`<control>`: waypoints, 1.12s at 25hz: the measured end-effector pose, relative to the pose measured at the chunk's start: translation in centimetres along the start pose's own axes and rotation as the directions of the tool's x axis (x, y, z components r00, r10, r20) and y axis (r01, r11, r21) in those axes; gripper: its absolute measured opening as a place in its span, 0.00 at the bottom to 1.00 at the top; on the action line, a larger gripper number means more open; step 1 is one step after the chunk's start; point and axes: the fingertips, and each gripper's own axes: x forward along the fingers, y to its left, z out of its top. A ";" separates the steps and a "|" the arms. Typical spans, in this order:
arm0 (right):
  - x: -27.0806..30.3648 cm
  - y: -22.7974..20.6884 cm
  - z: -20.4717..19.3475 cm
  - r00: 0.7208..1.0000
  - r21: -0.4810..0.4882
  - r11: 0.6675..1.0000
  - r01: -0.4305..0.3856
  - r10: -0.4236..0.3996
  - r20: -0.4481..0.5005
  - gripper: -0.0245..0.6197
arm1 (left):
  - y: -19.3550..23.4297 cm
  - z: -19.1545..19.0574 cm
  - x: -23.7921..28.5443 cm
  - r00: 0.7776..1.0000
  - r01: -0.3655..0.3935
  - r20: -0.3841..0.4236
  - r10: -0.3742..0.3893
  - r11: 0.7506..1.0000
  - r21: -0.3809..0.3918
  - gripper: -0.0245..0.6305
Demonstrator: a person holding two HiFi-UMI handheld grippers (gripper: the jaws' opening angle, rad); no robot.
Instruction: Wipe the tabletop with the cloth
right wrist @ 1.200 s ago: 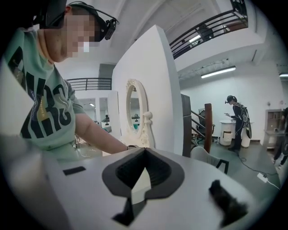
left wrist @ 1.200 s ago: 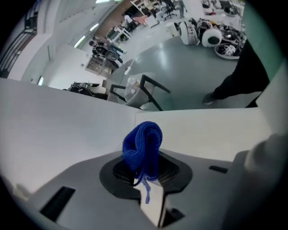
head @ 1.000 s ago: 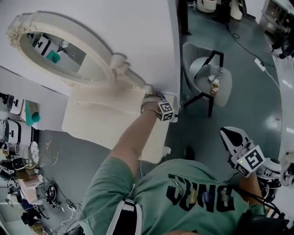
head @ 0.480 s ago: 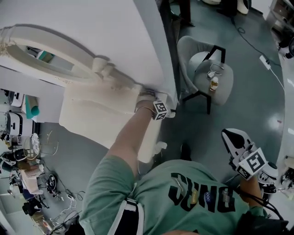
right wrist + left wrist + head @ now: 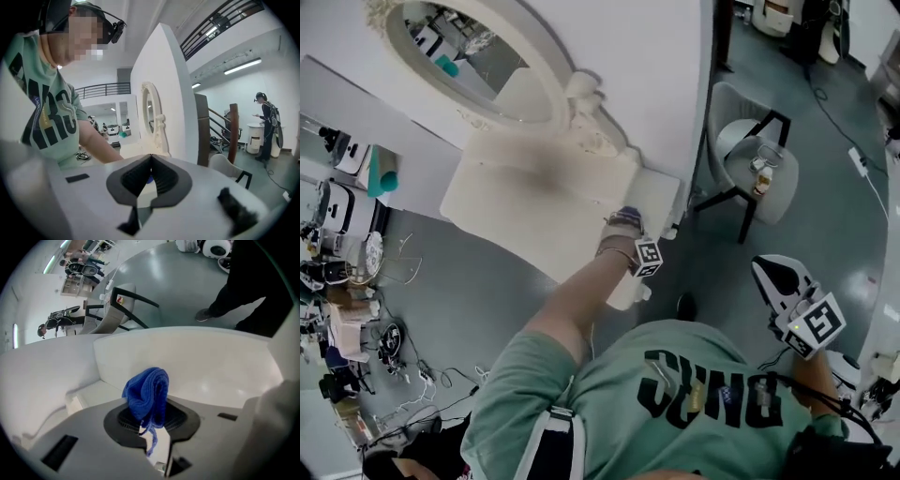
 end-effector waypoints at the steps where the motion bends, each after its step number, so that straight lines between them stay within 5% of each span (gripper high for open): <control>1: 0.7 1.6 0.5 1.000 -0.010 1.000 -0.009 0.009 0.002 0.06 | -1.9 -0.6 -0.9 1.000 0.002 0.021 -0.001 1.000 -0.013 0.17; 8: 6.8 15.6 2.8 0.993 -0.082 0.990 -0.115 0.116 0.003 0.06 | -16.6 -5.9 -6.8 0.982 0.005 0.188 0.015 0.994 -0.105 0.17; 13: 8.7 21.5 4.2 0.984 -0.138 0.975 -0.176 0.173 -0.030 0.06 | -23.5 -8.9 -10.0 0.963 0.080 0.268 -0.024 0.977 -0.200 0.17; 17: 9.5 22.9 5.5 0.977 -0.171 0.962 -0.212 0.212 -0.020 0.06 | -31.5 -10.3 -11.1 0.911 0.330 0.341 -0.232 0.905 -0.268 0.17; 19: 9.7 22.3 6.0 0.972 -0.177 0.956 -0.233 0.234 -0.017 0.06 | -33.0 -11.0 -12.2 0.895 0.369 0.379 -0.234 0.865 -0.339 0.17; 22: 9.6 18.8 5.8 0.968 -0.162 0.955 -0.248 0.249 -0.014 0.06 | -26.6 -10.9 -14.4 0.896 0.290 0.439 -0.073 0.844 -0.451 0.17; 25: 8.6 13.6 5.0 0.964 -0.141 0.954 -0.264 0.267 0.004 0.06 | -15.0 -7.6 -14.8 0.882 0.166 0.460 0.097 0.851 -0.499 0.17; 28: 6.3 6.3 4.0 0.964 -0.121 0.958 -0.262 0.265 0.007 0.06 | -2.7 -1.8 -12.8 0.870 0.075 0.455 0.187 0.864 -0.498 0.17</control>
